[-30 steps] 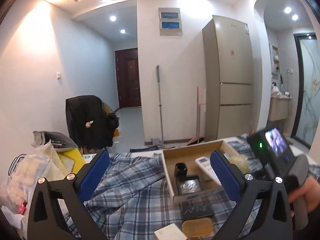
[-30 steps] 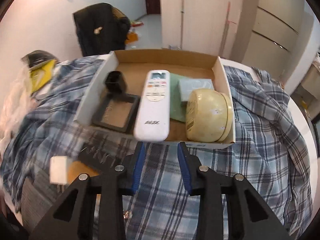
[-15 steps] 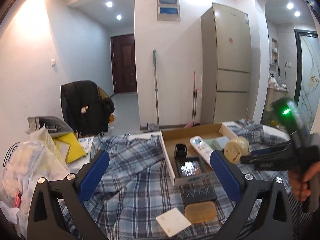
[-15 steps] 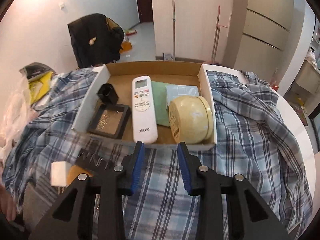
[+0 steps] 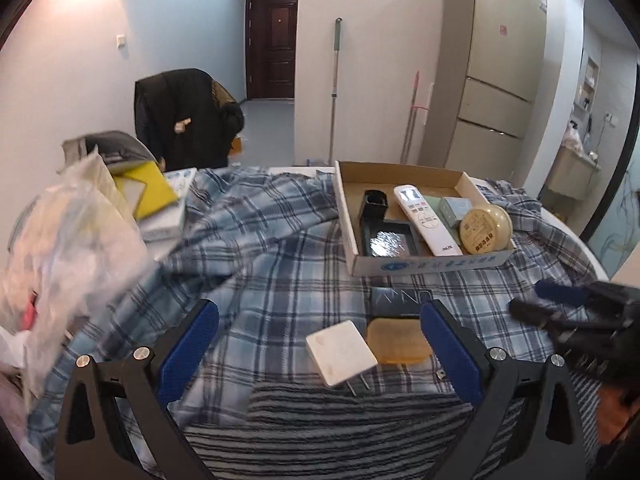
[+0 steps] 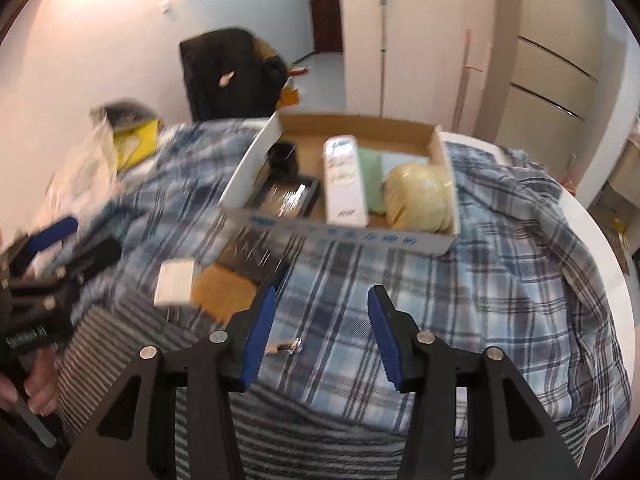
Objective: Organize rigid objects
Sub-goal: 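Lower the right gripper onto the silver nail clipper and close it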
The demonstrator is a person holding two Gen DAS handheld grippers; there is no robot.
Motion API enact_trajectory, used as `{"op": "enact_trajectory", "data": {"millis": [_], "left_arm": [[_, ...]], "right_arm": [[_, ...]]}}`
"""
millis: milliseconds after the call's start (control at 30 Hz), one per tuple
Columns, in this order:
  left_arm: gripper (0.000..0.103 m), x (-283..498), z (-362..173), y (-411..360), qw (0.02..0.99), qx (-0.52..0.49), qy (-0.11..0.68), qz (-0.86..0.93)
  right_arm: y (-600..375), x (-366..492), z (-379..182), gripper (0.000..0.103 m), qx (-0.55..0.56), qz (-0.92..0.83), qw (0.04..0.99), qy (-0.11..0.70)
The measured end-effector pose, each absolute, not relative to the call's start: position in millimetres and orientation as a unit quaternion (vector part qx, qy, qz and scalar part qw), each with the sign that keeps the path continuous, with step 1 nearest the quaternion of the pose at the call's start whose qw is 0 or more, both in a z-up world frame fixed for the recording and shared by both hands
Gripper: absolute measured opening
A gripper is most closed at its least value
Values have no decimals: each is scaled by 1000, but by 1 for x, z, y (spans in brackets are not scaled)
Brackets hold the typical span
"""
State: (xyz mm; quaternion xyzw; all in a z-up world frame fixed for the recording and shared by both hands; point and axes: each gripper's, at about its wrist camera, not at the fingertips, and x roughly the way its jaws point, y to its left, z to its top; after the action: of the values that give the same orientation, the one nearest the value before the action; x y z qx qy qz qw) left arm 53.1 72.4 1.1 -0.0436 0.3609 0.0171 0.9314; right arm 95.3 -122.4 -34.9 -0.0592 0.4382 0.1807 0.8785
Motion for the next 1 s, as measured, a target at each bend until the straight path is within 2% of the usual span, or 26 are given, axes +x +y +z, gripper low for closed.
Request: {"op": "enact_trajectory", "data": {"millis": [100,200,300,667,1000], "left_arm": [[102,51,-10,70,935,-40,351,9],[102,50,-19,68,940,-19,340,28],[102,56,-31,70,935,7,349,61],[102,59,-45,94,931,-35,360,57],[102,60,-50,85,930,-11,362,57]], "right_arm": [[-113,101,-53,52,-59,186,864,464],[-113,105,-65,53,-31,179,851,492],[-105,108,-73,65,-58,171,848,498],[-90,105,-85,70,-142,131,848,493],[-86,110,-92,70,-109,142,827,533]]}}
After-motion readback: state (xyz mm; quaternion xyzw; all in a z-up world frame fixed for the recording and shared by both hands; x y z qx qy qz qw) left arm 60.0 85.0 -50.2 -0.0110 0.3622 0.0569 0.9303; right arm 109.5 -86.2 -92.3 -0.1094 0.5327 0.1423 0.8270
